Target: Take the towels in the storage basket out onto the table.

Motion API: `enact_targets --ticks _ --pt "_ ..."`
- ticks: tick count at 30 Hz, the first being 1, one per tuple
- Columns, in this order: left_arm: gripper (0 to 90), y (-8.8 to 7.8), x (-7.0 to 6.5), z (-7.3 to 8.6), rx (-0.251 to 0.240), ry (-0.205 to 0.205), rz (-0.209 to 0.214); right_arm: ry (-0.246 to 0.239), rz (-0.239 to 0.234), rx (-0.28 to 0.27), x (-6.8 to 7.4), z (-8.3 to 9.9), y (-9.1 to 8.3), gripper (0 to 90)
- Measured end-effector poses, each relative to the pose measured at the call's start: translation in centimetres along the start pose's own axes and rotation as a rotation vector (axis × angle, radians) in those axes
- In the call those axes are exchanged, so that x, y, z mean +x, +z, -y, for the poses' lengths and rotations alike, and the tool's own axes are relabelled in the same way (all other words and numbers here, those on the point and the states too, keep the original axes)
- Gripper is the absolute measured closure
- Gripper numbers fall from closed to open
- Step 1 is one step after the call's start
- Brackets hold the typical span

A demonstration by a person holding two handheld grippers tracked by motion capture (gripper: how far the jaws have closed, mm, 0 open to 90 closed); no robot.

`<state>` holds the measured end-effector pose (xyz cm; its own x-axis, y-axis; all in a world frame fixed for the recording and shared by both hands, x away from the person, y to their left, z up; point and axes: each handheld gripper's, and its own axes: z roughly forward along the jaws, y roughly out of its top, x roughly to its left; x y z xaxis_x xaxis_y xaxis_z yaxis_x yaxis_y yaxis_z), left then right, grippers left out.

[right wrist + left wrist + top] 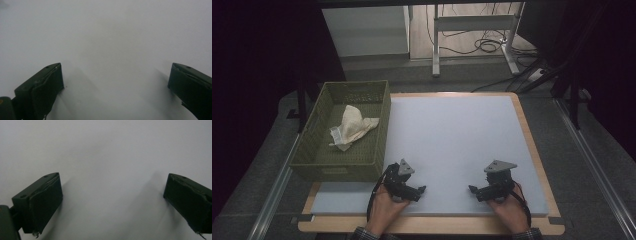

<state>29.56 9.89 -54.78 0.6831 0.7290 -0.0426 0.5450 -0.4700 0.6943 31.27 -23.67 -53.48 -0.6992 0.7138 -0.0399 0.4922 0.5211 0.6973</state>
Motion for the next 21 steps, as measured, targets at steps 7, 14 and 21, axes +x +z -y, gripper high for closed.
enact_targets --ticks 7,14,21 --pt "1.8 -0.01 0.03 -0.03 0.002 -0.001 0.007 0.002 -0.001 -0.001 -0.01 0.00 -0.01 0.2" --pt "1.2 -0.05 0.01 -0.11 0.006 0.011 0.012 0.001 0.000 -0.001 0.00 0.00 -0.01 0.3" --pt "4.2 -0.40 -0.38 -0.92 0.002 0.052 0.063 0.000 0.000 -0.001 0.01 0.01 -0.02 0.3"
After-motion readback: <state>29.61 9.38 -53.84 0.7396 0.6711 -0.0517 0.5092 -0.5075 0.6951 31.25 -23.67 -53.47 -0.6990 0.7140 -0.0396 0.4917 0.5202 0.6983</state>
